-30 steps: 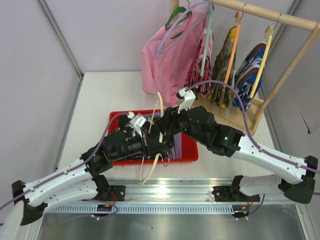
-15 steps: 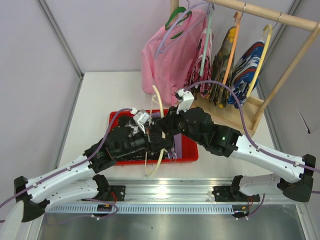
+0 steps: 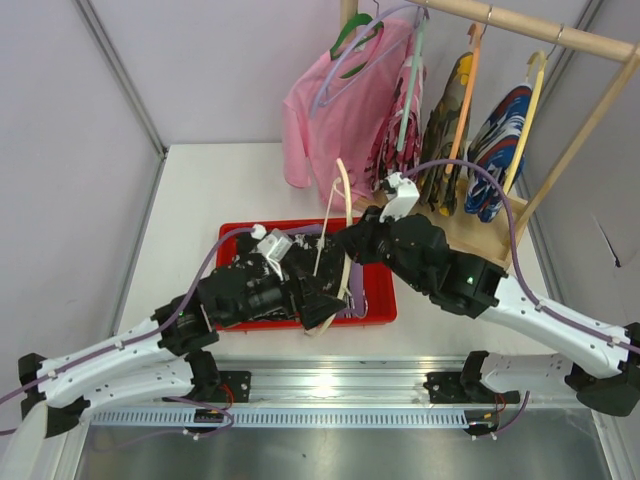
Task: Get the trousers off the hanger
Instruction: Pass the hanger from the left arm to the right
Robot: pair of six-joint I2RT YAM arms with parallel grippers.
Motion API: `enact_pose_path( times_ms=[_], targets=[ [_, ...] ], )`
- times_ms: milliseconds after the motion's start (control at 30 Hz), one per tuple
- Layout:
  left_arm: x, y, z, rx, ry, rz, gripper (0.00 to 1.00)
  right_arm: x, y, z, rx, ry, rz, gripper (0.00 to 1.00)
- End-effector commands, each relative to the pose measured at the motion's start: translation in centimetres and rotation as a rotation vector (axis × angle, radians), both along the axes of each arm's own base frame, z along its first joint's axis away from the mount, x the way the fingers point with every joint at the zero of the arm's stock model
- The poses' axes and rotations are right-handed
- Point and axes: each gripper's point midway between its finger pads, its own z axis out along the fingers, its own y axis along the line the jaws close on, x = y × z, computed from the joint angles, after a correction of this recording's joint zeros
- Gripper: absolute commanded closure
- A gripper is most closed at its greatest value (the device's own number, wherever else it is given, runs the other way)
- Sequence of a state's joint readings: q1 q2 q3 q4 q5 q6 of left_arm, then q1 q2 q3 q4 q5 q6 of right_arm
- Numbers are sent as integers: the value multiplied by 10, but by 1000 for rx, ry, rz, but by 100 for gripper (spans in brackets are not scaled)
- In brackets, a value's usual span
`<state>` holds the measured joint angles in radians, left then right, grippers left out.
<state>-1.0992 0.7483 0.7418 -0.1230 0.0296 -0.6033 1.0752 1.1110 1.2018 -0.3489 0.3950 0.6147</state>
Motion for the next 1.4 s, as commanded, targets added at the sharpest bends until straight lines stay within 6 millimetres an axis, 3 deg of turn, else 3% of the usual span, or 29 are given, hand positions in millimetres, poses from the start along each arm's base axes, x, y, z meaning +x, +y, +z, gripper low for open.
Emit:
enact_pose_path(
  times_ms=[0, 100, 200, 233, 300, 333, 400, 433, 467, 500, 700, 800, 1000, 1267, 1367],
  targets=[
    [9, 25, 29, -22, -74, 108, 1, 11, -26, 21, 43, -32, -112, 100],
    [6, 43, 38, -46, -89, 138, 0, 16, -37, 15, 39, -12, -161, 100],
    [1, 50, 27, -11, -142, 114, 2, 24, -44, 12, 51, 21, -203, 100],
    [3, 50, 5, 43, -159, 116, 5, 27, -46, 13, 75, 46, -226, 100],
    [10, 52, -14, 104, -208, 153, 5, 33, -53, 2, 43, 108, -272, 100],
    [17, 54, -24, 149, -214, 194, 5, 37, -56, 19, 89, 119, -298, 100],
    [11, 46, -22, 176, -241, 171, 7, 38, -59, 15, 46, 162, -325, 100],
    [19, 47, -27, 214, -256, 230, 8, 38, -60, 33, 81, 157, -332, 100],
    [19, 44, -26, 236, -289, 238, 8, 39, -61, 36, 94, 170, -349, 100],
    [12, 37, -19, 234, -316, 218, 8, 38, -61, 36, 91, 179, -352, 100],
    [5, 14, -27, 328, -447, 255, 8, 41, -52, 43, 143, 218, -360, 100],
    [12, 17, -36, 347, -448, 324, 9, 41, -48, 40, 166, 236, -358, 100],
    [29, 35, -55, 357, -425, 497, 24, 40, -41, 41, 184, 251, -338, 100],
    [29, 32, -57, 297, -452, 484, 29, 36, -36, 42, 237, 292, -329, 100],
    [32, 30, -58, 309, -461, 486, 36, 36, -36, 37, 248, 309, -338, 100]
  ],
)
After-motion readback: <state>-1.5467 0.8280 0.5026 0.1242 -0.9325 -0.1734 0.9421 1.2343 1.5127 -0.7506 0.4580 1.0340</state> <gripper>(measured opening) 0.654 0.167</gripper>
